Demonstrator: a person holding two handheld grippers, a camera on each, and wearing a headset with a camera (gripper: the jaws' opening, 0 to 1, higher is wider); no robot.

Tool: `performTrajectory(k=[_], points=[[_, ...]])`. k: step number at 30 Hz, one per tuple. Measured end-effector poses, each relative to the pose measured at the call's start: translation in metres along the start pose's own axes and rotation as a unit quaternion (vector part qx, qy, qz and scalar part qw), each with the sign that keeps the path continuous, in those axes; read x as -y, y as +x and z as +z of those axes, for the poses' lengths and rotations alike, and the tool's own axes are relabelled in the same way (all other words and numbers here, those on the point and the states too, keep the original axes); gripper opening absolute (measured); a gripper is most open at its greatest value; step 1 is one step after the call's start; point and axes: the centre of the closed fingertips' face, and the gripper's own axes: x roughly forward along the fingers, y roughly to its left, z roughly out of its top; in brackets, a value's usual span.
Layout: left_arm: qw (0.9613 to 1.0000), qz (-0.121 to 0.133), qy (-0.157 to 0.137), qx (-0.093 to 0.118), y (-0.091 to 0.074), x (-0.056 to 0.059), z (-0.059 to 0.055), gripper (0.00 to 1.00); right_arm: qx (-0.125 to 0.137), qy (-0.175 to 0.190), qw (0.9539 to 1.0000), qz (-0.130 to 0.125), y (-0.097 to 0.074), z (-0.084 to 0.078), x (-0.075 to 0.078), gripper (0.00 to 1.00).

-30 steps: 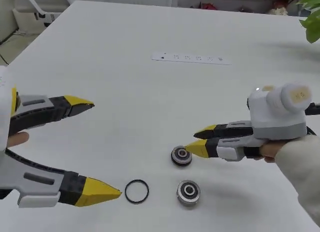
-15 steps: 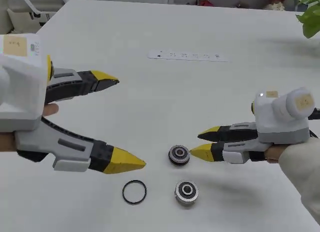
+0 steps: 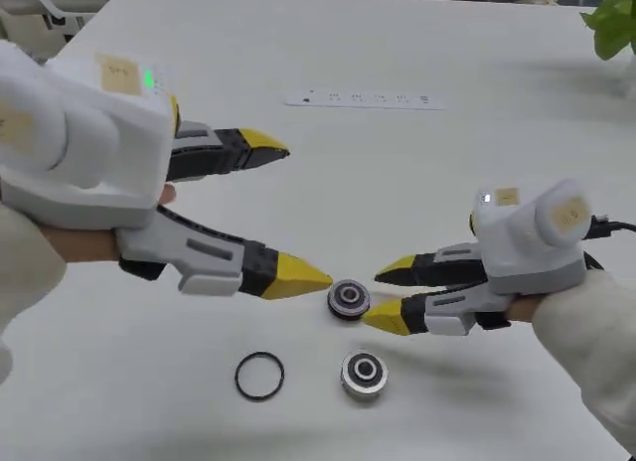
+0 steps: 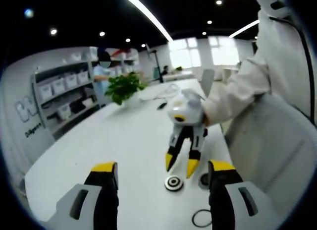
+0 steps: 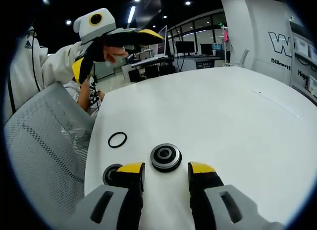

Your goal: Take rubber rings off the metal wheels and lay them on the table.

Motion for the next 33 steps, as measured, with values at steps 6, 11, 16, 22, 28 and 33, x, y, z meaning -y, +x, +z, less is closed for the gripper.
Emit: performTrajectory(k=[6, 11, 16, 22, 28, 33], points=[[0.9999, -0.010, -0.005, -0.003, 0.016, -0.003, -0.012, 0.70, -0.004, -0.005, 1.0000, -0.002, 0.002, -0.002, -0.001, 0.31], [0.9998, -0.012, -0.015, -0.007, 0.031, -0.006, -0.025, 0.64, -0.006, -0.010, 0.9999, -0.001, 0.003, -0.002, -0.002, 0.29], [0.9997, -0.015, -0.022, -0.002, 0.045, -0.007, -0.032, 0.56, -0.006, -0.012, 0.9999, 0.000, 0.004, -0.003, -0.002, 0.28], [0.9992, -0.016, -0.034, -0.013, 0.059, -0.007, -0.049, 0.46, -0.008, -0.015, 0.9999, 0.001, 0.007, -0.004, -0.002, 0.27], [0.9983, -0.022, -0.043, -0.034, 0.069, -0.001, -0.069, 0.35, -0.005, -0.017, 0.9998, -0.002, 0.007, -0.003, 0.000, 0.26], [0.9975, -0.026, -0.049, -0.044, 0.075, 0.003, -0.080, 0.30, -0.004, -0.016, 0.9998, -0.004, 0.008, -0.003, 0.000, 0.25]])
